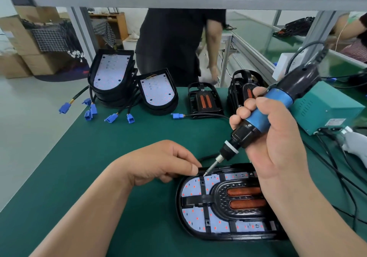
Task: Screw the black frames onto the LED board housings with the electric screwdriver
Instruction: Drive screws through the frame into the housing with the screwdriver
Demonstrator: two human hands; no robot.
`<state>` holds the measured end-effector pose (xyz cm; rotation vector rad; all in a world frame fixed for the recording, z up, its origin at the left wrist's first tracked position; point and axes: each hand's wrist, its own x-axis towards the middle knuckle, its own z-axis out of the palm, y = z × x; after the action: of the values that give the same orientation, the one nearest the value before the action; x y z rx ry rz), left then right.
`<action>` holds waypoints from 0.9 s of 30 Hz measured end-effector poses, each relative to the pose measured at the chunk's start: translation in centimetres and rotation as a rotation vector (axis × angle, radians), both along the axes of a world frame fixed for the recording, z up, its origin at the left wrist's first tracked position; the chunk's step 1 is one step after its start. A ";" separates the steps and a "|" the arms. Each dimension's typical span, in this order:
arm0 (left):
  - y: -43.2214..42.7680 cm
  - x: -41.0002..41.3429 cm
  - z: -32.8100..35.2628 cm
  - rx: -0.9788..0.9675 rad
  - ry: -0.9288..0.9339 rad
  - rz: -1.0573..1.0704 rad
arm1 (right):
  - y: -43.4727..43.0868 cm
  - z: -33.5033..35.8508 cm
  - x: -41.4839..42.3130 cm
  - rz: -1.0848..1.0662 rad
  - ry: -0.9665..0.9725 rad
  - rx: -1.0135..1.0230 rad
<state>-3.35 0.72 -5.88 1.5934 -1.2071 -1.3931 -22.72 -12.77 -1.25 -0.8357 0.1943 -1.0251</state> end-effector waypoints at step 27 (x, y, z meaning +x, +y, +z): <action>-0.2 -0.5 0.2 -0.035 -0.034 0.007 | 1.9 -0.4 0.7 0.010 0.144 -0.413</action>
<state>-3.88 0.51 -5.71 1.6012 -1.2381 -1.3380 -22.07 -10.92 -1.69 -1.2858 0.1009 -1.0110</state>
